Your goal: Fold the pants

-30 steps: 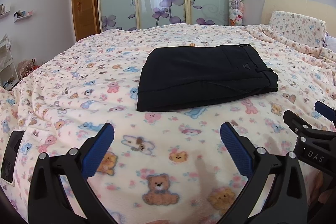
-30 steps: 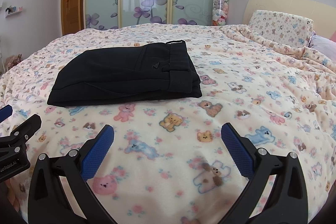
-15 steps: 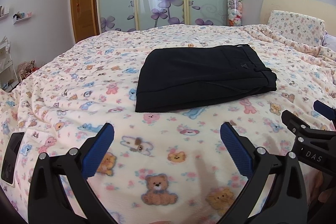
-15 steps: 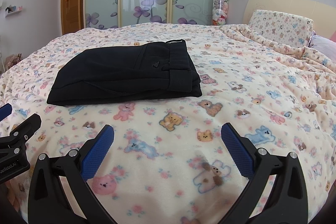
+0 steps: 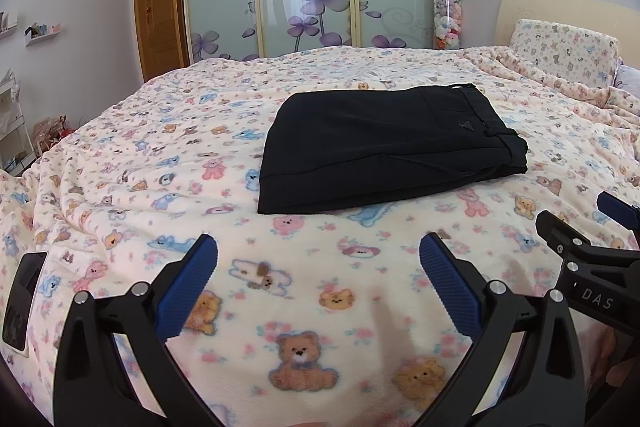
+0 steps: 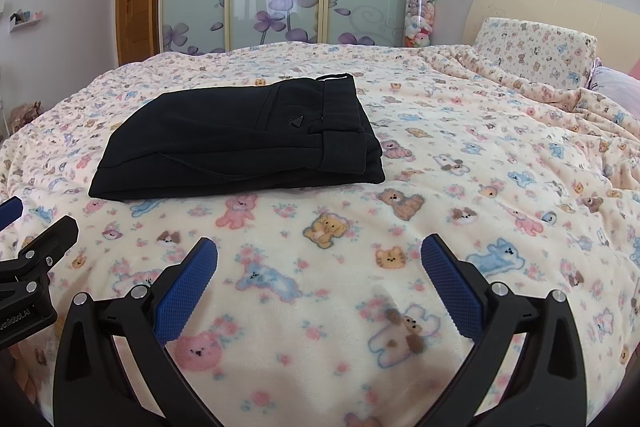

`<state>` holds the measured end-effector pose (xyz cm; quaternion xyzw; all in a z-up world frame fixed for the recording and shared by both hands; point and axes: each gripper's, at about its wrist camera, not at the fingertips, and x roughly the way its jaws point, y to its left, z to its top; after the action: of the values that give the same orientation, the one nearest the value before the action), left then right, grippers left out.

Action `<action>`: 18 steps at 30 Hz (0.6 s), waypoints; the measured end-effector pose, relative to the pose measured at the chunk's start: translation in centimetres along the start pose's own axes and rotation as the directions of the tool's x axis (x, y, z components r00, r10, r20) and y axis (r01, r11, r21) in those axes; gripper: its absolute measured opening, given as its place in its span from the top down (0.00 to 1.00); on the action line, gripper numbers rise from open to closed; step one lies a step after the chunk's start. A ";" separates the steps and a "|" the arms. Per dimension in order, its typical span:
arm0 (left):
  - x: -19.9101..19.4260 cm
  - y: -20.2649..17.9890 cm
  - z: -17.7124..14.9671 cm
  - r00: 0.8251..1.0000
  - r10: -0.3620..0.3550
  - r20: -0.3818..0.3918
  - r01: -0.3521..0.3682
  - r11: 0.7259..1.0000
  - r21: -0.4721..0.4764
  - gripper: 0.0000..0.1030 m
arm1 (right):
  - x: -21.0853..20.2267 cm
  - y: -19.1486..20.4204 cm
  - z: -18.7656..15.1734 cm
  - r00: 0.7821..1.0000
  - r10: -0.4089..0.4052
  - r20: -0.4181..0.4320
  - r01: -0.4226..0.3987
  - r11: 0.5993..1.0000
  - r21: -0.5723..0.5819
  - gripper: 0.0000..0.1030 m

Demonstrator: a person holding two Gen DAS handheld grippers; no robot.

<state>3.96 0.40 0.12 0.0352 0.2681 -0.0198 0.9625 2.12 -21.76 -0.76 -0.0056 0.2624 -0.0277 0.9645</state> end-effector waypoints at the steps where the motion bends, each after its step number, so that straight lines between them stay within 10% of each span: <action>1: 0.0 0.0 0.0 1.000 0.000 0.000 0.000 1.000 0.000 0.02 | 0.0 0.0 0.0 1.000 0.000 0.000 0.000 1.000 0.000 0.01; 18: 0.0 0.0 0.1 1.000 -0.004 0.001 0.004 1.000 0.001 0.02 | 0.0 0.0 0.0 1.000 0.000 -0.001 0.000 1.000 -0.001 0.01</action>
<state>3.94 0.35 0.18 0.0351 0.2676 -0.0217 0.9626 2.10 -21.78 -0.73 -0.0060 0.2628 -0.0275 0.9645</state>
